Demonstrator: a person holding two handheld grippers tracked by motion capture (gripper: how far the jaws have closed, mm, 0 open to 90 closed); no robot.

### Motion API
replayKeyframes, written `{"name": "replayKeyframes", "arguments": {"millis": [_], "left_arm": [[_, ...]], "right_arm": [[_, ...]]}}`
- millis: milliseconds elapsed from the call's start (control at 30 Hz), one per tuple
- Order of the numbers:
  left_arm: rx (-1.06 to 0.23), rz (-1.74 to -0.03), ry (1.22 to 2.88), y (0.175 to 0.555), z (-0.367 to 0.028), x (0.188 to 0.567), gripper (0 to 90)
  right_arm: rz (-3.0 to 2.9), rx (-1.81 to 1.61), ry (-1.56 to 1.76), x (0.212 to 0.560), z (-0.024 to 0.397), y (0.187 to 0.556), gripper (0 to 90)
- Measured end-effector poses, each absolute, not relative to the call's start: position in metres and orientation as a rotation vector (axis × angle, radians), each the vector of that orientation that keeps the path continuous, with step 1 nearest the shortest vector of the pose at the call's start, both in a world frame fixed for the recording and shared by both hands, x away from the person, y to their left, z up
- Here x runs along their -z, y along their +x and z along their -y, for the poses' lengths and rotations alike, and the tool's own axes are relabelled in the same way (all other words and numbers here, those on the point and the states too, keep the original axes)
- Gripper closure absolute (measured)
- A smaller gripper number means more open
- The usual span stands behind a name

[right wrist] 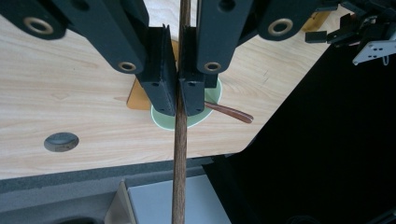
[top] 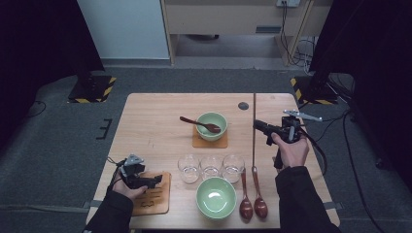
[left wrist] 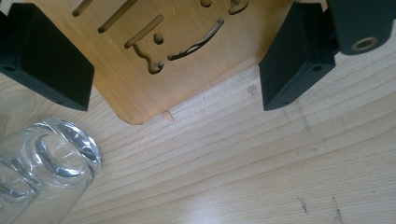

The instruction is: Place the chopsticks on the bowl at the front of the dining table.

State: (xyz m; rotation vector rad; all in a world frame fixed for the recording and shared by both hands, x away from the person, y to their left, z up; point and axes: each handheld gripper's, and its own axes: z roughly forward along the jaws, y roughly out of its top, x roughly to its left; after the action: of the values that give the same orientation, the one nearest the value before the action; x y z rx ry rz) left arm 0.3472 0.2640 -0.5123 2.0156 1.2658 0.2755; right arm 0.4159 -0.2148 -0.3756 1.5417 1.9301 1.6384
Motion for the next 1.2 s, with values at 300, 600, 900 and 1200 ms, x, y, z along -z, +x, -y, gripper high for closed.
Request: {"name": "replayKeyframes", "arguments": {"millis": [300,600,900,1200], "left_arm": [[-0.276,-1.272,2.024,0.347,-0.265,0.511,14.2],[-0.28,-1.277,2.019,0.347,-0.266,0.51,15.0],[-0.282,-1.275,2.011,0.348,-0.266,0.51,15.3],[-0.281,-1.275,2.011,0.348,-0.266,0.51,15.3]], "right_arm": [[-1.932,-1.656,1.522,0.366,0.207,0.423,84.8],[-1.919,-1.682,1.492,0.355,0.196,0.432,84.8],[-1.925,-1.684,1.449,0.343,0.182,0.441,84.8],[-1.917,-1.709,1.421,0.33,0.17,0.454,84.9]]}}
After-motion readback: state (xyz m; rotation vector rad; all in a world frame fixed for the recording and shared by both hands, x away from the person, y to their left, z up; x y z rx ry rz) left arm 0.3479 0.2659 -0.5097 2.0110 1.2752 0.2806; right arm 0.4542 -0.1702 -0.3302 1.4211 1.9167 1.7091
